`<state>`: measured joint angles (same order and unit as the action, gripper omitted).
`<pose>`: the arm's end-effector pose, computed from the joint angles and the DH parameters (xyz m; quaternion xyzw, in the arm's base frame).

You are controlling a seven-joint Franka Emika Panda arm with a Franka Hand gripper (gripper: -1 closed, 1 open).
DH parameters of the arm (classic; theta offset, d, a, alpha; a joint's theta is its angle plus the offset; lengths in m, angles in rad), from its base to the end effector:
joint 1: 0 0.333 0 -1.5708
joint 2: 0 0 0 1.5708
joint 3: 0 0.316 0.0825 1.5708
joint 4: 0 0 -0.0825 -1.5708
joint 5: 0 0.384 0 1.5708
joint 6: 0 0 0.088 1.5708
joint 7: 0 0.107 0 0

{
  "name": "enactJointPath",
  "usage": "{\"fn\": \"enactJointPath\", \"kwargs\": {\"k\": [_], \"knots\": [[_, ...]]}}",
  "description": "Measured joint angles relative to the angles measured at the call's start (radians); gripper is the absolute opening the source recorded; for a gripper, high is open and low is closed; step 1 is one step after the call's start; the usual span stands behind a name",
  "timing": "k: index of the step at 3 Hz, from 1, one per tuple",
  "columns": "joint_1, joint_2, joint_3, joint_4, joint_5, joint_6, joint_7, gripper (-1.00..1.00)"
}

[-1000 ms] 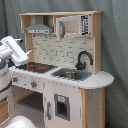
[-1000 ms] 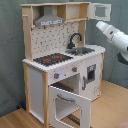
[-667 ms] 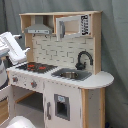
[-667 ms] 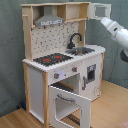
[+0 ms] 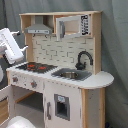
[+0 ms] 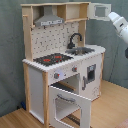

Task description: Play with the kitchen

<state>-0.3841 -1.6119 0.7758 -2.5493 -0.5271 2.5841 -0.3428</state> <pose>0.1669 0.2832 0.6537 0.5178 0.2923 0.4153 0.6885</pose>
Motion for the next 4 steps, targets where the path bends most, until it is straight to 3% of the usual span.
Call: {"fn": "enactJointPath", "kwargs": {"k": [4], "knots": [[0.115,0.047,-0.022,0.040,-0.271,-0.292,0.324,1.00]]}}
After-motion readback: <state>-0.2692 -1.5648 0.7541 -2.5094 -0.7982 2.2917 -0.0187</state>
